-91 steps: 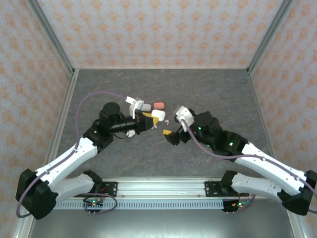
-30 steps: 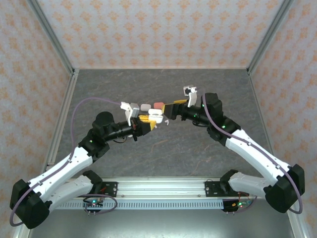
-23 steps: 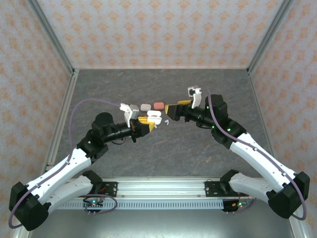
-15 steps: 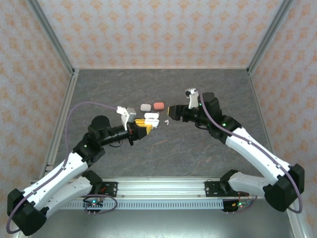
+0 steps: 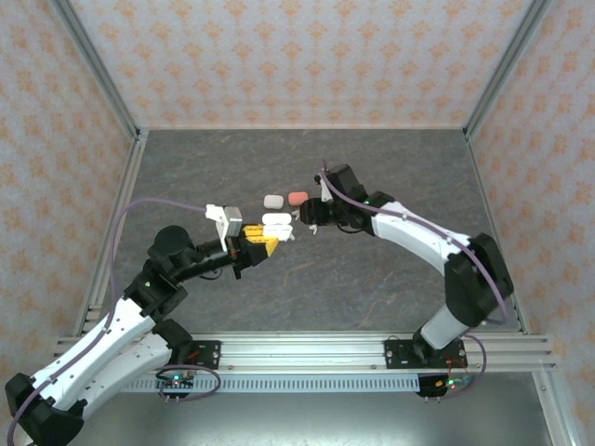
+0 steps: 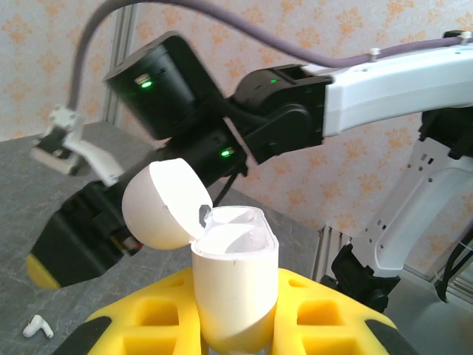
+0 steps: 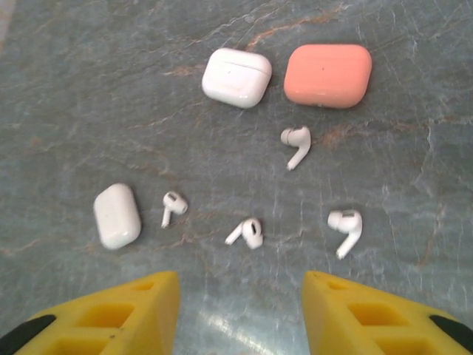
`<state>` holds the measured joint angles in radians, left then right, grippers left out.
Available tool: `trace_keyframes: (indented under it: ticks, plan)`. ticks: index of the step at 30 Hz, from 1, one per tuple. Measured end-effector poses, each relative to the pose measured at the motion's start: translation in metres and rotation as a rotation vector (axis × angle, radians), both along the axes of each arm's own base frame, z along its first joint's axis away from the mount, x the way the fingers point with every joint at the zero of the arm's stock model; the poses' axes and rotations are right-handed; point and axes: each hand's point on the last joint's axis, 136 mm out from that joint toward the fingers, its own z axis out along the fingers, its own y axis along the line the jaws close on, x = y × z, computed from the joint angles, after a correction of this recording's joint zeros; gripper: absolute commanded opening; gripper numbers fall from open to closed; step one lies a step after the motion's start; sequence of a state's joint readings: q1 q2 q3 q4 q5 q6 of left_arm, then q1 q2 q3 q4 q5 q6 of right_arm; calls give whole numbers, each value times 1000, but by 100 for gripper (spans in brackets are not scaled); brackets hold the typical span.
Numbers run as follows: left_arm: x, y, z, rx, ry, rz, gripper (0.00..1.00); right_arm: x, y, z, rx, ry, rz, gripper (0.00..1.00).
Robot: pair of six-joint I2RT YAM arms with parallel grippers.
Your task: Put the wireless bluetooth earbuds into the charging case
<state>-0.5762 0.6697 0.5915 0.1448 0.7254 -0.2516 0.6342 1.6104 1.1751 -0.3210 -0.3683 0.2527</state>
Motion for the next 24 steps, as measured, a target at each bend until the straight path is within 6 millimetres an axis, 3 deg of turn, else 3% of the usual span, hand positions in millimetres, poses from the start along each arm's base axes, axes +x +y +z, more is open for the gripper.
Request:
trace_keyframes:
  ticks: [8, 16, 24]
  plan:
    - [-2, 0, 1, -2, -2, -8, 0, 23, 42, -42, -95, 33, 64, 47]
    - [-7, 0, 4, -8, -13, -26, 0, 13, 83, -80, -116, 89, 177, 47]
    - [-7, 0, 5, -4, -32, -26, 0, 5, 121, -99, -97, 121, 281, 47]
